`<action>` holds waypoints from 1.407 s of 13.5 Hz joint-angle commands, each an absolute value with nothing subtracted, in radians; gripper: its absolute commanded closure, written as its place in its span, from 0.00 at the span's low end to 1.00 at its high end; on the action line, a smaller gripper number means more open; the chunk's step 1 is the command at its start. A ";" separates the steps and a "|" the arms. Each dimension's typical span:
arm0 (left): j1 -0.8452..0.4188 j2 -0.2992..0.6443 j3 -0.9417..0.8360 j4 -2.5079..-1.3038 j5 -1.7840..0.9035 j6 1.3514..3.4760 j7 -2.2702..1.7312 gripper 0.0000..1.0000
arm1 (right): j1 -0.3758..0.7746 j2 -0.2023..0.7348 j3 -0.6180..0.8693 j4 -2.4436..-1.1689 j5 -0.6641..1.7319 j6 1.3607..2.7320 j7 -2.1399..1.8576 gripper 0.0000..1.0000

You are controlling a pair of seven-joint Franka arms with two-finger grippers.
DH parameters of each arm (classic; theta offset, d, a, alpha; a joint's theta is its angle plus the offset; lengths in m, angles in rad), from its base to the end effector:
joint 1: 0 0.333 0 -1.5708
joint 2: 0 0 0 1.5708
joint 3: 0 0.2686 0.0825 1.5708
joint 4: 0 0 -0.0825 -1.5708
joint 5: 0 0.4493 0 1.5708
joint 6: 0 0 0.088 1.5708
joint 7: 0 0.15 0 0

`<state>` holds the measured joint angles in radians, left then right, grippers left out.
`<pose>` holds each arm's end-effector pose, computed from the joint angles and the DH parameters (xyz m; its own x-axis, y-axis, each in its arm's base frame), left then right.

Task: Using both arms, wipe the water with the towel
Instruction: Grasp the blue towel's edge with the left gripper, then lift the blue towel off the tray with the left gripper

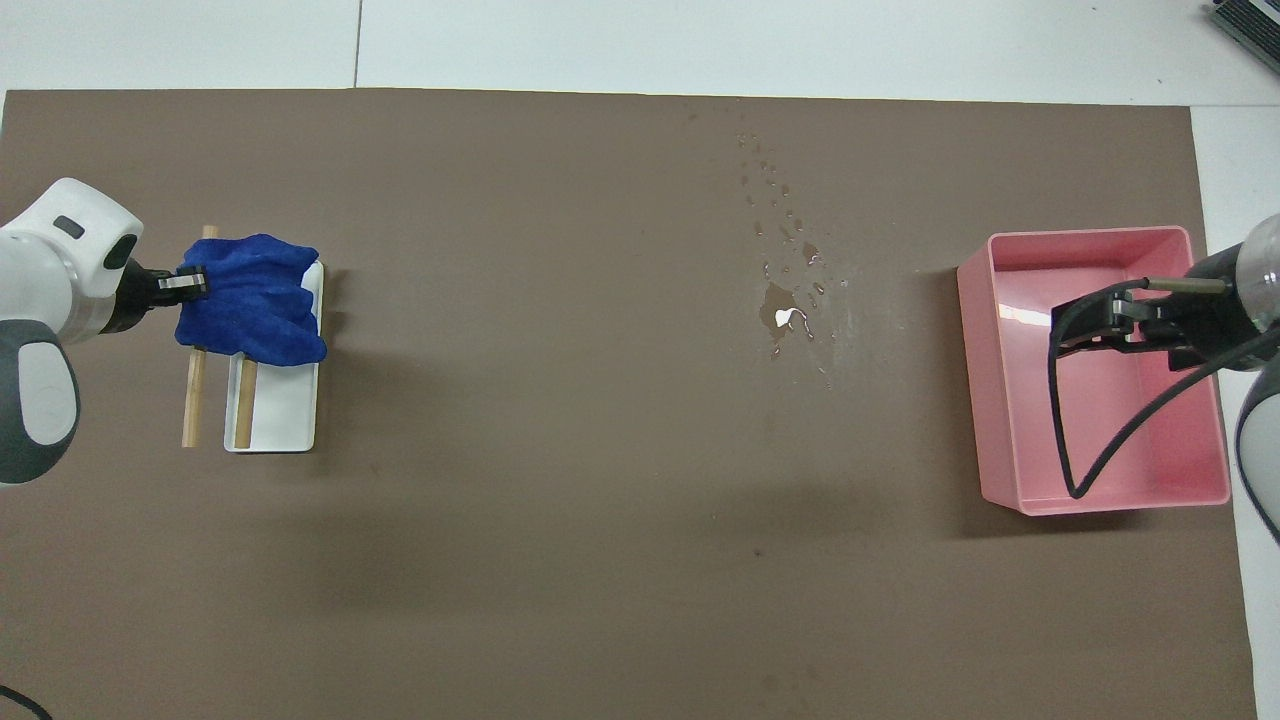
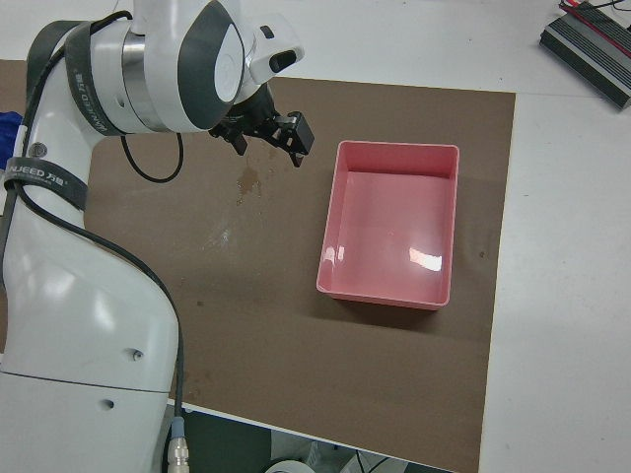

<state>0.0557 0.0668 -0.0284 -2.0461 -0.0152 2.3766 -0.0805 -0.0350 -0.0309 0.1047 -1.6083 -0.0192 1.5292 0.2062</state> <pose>0.6515 0.0172 0.3125 0.9588 0.1181 0.2585 0.1127 -0.9930 0.0358 0.6034 0.0398 0.5294 0.9896 -0.1371 -0.0427 -0.1358 -0.9902 0.0318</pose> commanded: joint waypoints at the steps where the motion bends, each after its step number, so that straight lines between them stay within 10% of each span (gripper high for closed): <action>1: 0.038 0.066 -0.025 -2.014 -0.008 2.332 -0.090 1.00 | -0.052 -0.058 0.110 -1.637 -0.018 1.525 0.170 0.00; 8: -0.017 0.002 -0.063 -1.783 -0.014 1.955 -0.240 1.00 | -0.052 -0.058 0.110 -1.637 -0.018 1.525 0.170 0.00; 19: -0.173 -0.035 -0.305 -1.798 -0.231 2.029 -1.510 1.00 | -0.011 -0.054 0.115 -1.629 0.164 1.560 0.370 0.00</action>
<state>-0.1261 -0.0244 -0.3174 -1.7851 -0.2028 1.9832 -1.2983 -0.0257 -0.0322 0.1102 -1.6097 0.0951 1.5337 0.2683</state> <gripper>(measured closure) 0.907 0.000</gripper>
